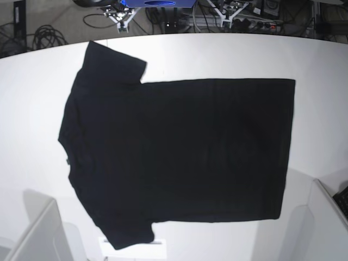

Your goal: Fold the T-shirt properly

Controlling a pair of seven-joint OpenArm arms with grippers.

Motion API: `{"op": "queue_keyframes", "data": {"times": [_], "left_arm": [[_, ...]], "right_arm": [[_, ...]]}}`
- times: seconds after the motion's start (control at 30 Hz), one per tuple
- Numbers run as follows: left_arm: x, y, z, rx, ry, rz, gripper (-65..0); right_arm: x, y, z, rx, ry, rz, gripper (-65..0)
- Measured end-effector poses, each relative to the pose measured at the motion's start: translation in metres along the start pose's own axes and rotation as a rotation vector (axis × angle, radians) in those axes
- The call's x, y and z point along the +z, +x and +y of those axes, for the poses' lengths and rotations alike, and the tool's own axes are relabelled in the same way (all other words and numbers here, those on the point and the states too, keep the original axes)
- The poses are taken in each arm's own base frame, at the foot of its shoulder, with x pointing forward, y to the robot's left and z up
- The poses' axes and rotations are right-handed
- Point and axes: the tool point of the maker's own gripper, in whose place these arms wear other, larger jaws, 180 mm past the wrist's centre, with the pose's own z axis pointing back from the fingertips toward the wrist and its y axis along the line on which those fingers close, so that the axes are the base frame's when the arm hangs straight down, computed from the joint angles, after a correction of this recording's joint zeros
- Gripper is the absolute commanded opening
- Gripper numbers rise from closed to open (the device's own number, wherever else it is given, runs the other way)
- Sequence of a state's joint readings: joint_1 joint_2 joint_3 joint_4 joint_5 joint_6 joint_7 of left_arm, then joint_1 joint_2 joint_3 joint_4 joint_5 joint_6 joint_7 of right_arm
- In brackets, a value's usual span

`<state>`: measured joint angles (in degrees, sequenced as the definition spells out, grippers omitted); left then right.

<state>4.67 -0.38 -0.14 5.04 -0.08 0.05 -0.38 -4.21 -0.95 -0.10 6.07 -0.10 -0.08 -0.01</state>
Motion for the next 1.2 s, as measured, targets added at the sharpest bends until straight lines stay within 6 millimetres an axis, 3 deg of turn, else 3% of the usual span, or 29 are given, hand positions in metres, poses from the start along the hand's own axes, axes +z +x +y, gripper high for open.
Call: {"op": "queue_keyframes", "data": {"times": [0.13, 0.47, 0.6, 0.83, 1.03, 1.2], "left_arm": [[0.000, -0.001, 0.000, 0.000, 0.000, -0.003, -65.0], [0.003, -0.016, -0.002, -0.022, -0.004, -0.015, -65.0], [0.004, -0.022, 0.006, -0.020, 0.008, -0.018, -65.0], [0.005, -0.031, 0.008, -0.028, 0.012, -0.007, -65.0], [0.009, -0.038, 0.005, -0.034, 0.007, -0.027, -65.0], [0.018, -0.056, 0.016, -0.047, 0.023, -0.042, -65.0]], "right_arm": [[0.000, -0.013, 0.001, 0.000, 0.001, 0.021, -65.0], [0.000, -0.016, 0.001, 0.001, 0.001, 0.019, -65.0], [0.000, -0.022, -0.001, 0.003, -0.002, 0.018, -65.0], [0.003, -0.031, -0.035, 0.011, -0.061, -0.015, -65.0], [0.003, -0.048, -0.021, 0.009, -0.038, 0.000, -65.0], [0.007, -0.061, -0.026, 0.005, -0.047, -0.009, -65.0]]}}
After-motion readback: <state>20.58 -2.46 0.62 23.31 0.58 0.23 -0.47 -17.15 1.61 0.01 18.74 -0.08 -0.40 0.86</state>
